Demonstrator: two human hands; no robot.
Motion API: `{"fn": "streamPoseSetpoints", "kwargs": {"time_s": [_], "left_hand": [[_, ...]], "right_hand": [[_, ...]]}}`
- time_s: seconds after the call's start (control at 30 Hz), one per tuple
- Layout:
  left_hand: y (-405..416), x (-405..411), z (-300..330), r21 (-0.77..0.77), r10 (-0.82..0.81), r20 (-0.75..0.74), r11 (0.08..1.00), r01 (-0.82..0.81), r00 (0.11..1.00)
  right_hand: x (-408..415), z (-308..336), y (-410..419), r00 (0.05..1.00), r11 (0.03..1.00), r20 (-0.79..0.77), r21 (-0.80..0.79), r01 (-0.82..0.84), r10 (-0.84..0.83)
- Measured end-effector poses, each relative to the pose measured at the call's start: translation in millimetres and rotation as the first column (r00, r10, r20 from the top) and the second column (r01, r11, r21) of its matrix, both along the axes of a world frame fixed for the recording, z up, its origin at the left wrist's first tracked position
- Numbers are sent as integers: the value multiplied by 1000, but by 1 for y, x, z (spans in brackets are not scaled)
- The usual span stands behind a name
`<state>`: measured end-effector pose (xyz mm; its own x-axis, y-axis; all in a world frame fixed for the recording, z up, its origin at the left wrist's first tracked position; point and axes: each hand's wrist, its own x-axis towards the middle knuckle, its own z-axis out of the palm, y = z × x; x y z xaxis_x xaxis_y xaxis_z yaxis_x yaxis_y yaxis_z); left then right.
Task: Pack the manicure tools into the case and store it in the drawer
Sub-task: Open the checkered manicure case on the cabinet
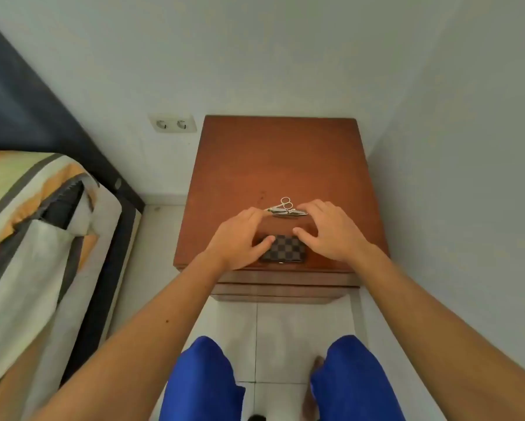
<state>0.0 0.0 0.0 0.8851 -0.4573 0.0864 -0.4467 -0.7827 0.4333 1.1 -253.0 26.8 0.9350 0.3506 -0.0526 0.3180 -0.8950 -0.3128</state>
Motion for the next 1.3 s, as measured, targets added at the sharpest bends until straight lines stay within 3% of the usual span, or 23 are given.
{"fn": "streamPoseSetpoints", "kwargs": {"time_s": [0.4, 0.77, 1.03, 1.3], "left_hand": [[-9, -42, -61, -40, 38, 128, 999, -33, 991], [3, -55, -70, -247, 141, -66, 957, -153, 988], [7, -46, -80, -369, 231, -159, 888, -275, 960], [7, -45, -80, -449, 259, -198, 834, -322, 945]], "right_hand": [[-57, -64, -1, 995, 995, 85, 88, -49, 42], [-62, -70, -4, 993, 991, 115, 123, -53, 39], [-22, -68, 7, 981, 894, 12, 416, 170, -192], [12, -83, 20, 930, 824, -102, 437, 360, -353]]}}
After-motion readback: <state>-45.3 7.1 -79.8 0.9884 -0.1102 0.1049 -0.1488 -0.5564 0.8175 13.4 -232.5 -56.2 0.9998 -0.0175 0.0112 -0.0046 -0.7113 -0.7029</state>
